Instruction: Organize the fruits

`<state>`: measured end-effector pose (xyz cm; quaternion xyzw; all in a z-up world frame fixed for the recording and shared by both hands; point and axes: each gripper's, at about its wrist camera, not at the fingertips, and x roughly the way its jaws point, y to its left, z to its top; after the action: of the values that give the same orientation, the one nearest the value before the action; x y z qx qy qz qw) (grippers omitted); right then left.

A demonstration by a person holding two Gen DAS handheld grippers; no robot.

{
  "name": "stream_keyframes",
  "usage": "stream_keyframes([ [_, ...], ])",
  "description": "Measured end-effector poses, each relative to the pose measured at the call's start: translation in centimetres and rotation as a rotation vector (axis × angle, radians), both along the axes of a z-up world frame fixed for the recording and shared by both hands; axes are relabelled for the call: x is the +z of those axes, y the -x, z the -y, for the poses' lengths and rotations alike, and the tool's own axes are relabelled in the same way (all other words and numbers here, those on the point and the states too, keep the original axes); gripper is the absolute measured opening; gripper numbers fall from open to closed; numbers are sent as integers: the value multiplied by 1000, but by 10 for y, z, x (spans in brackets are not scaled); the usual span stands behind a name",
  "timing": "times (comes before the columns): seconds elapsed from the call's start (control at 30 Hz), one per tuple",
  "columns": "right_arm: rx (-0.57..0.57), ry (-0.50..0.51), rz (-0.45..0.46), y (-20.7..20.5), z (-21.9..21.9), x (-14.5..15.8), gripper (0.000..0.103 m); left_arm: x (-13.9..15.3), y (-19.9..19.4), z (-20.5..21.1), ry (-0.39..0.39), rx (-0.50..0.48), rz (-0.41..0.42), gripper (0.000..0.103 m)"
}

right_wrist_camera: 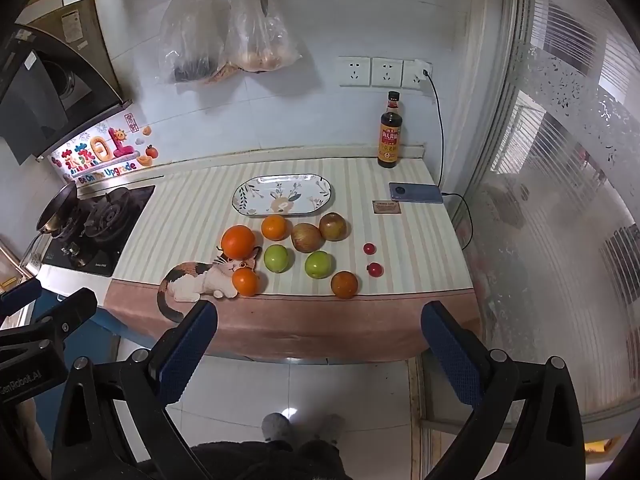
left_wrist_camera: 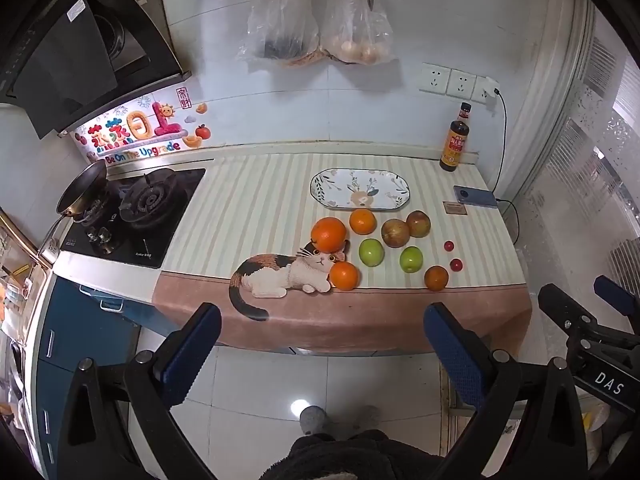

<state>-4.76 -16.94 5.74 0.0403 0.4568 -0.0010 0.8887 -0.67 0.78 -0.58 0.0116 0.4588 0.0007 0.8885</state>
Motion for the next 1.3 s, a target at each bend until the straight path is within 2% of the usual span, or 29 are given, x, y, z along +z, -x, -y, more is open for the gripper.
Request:
stream_keyframes([
  [1.3, 0, -5, -14, -9, -13, 2, 103, -3, -13, -6, -1, -3, -2, 103],
])
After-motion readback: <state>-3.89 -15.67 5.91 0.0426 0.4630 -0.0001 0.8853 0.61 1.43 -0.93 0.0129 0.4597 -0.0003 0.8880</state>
